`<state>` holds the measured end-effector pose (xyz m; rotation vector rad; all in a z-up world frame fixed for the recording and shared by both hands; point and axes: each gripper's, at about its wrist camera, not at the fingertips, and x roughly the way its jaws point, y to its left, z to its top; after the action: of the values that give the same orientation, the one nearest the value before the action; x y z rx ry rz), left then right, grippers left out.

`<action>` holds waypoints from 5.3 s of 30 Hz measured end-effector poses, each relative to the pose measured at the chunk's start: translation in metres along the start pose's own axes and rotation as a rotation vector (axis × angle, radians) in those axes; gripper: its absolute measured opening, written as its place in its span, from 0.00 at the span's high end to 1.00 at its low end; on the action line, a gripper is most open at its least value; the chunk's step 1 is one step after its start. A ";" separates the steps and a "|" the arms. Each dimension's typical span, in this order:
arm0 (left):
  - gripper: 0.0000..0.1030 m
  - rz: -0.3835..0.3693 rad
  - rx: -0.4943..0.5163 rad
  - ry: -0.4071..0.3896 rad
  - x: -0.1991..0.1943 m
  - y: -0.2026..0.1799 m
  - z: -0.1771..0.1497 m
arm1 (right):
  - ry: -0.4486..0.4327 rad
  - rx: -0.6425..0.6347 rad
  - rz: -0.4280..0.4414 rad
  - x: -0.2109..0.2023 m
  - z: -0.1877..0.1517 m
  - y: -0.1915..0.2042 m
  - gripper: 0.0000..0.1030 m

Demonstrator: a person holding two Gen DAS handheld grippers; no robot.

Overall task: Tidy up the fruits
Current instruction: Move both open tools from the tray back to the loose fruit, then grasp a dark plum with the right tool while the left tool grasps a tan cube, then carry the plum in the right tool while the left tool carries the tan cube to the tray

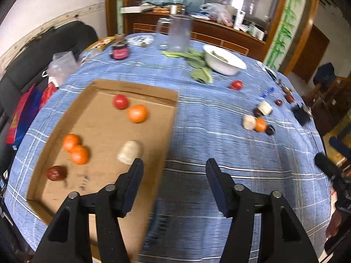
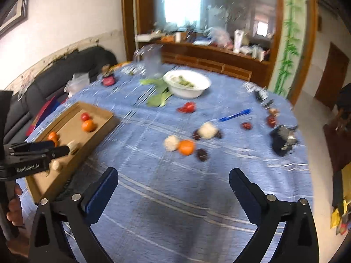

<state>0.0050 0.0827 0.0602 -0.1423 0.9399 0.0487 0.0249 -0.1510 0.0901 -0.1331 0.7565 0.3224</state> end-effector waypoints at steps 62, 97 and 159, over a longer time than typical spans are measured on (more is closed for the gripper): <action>0.61 -0.263 0.362 0.161 0.151 -0.143 0.062 | 0.215 0.020 0.126 0.122 -0.019 -0.086 0.76; 0.72 -0.122 0.192 0.136 0.077 -0.092 -0.012 | 0.201 0.056 0.018 0.074 -0.052 -0.057 0.76; 0.72 0.123 -0.309 0.078 -0.007 0.193 -0.066 | 0.217 -0.346 0.328 0.172 0.060 0.263 0.75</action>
<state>-0.0720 0.2644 0.0077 -0.3745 1.0142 0.3042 0.0932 0.1519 0.0136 -0.3769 0.9345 0.7607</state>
